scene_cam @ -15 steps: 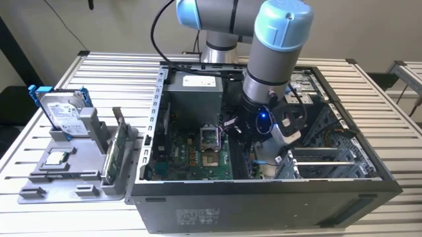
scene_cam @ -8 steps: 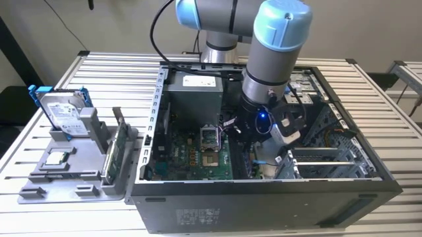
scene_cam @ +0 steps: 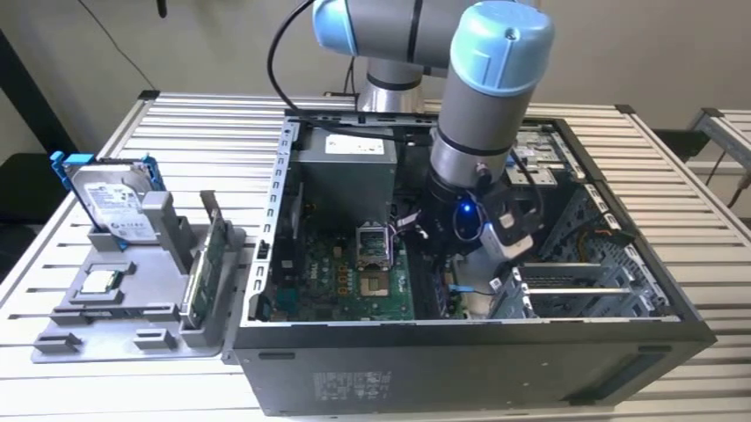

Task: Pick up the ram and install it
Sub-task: 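Insert the ram into the slot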

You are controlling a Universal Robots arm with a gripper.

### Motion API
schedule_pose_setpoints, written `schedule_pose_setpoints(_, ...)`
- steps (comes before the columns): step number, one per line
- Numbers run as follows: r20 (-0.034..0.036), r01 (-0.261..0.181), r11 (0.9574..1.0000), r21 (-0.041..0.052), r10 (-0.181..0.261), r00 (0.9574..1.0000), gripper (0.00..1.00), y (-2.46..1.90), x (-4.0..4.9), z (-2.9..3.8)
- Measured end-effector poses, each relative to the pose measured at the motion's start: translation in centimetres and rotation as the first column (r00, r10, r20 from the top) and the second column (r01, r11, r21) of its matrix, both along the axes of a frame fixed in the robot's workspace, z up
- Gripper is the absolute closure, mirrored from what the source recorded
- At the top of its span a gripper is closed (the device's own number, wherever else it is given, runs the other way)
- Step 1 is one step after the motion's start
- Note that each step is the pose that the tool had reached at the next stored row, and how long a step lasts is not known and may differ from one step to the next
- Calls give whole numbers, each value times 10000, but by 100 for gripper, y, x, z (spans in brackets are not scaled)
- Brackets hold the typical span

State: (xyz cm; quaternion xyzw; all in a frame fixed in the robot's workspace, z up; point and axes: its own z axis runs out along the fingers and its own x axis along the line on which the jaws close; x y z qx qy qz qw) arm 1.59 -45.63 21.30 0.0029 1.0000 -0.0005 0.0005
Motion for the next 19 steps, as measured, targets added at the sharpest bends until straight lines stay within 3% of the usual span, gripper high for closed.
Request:
schedule_pose_setpoints(9,0,0,10000,6,0,10000,86,1,0,-7)
schedule_pose_setpoints(11,1,0,10000,3,0,10000,84,1,0,-7)
schedule_pose_setpoints(12,1,0,10000,2,0,10000,78,1,0,-7)
schedule_pose_setpoints(15,1,2,10000,14,-2,10000,78,-1,0,-1)
schedule_pose_setpoints(19,1,2,10000,22,-2,10000,78,0,0,146)
